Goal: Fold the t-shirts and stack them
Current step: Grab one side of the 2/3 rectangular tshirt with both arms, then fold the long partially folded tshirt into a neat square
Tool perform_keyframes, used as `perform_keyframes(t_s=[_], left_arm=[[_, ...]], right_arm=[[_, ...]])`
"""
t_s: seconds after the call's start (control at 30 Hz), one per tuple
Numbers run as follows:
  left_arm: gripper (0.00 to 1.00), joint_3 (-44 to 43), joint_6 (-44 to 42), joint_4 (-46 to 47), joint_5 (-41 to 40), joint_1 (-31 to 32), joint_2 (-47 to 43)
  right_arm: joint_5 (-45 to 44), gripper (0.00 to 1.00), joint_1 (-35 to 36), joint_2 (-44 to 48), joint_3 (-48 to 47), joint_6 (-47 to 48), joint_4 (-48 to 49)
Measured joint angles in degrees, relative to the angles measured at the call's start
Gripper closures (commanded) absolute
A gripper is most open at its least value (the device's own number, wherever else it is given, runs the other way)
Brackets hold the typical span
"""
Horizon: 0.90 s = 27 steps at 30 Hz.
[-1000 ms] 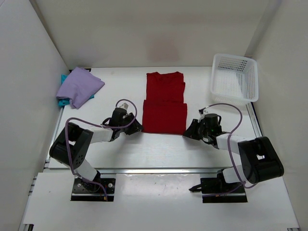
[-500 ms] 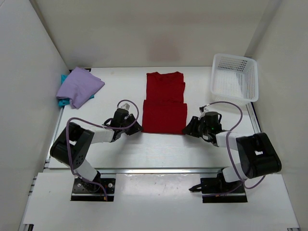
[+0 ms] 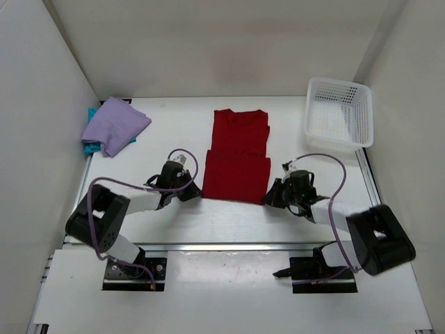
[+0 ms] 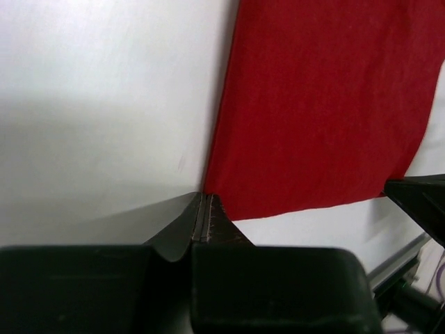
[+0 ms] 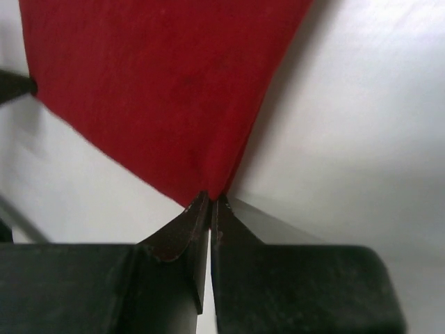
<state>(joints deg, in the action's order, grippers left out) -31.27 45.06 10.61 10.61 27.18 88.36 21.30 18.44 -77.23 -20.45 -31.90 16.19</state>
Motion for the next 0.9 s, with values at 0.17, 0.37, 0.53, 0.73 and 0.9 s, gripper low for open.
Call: perform_keyframes(t_s=[0.17,0.37,0.53,0.73,0.9], left_arm=[[1.00,7.04,-3.76,-11.19,0.90,0.42,-13.90],[1.00,10.34,-6.25,-28.46,3.58,0.72,-32.06],[1.00,-3.43,-7.67,-36.70,3.96,0.07,-32.89],[1.00,-23.04,-8.59,-31.56,4.46,-5.46,-15.41],[1.00,-41.53,-8.94,-29.70,2.05,-5.77,6.29]], right_arm=[[-4.74,1.00,12.09,17.11,8.76,-3.91,-8.02],[-11.61,1.00,25.49,35.43,8.57,-9.90,-26.80],[-10.34,1.00,17.03,33.77,-4.68,-5.51,-33.90],[-1.03,1.00,-3.67,17.22,-22.93,2.82,-29.51],[4.07,1.00,-10.99,-1.53,-35.74,6.36,-26.60]])
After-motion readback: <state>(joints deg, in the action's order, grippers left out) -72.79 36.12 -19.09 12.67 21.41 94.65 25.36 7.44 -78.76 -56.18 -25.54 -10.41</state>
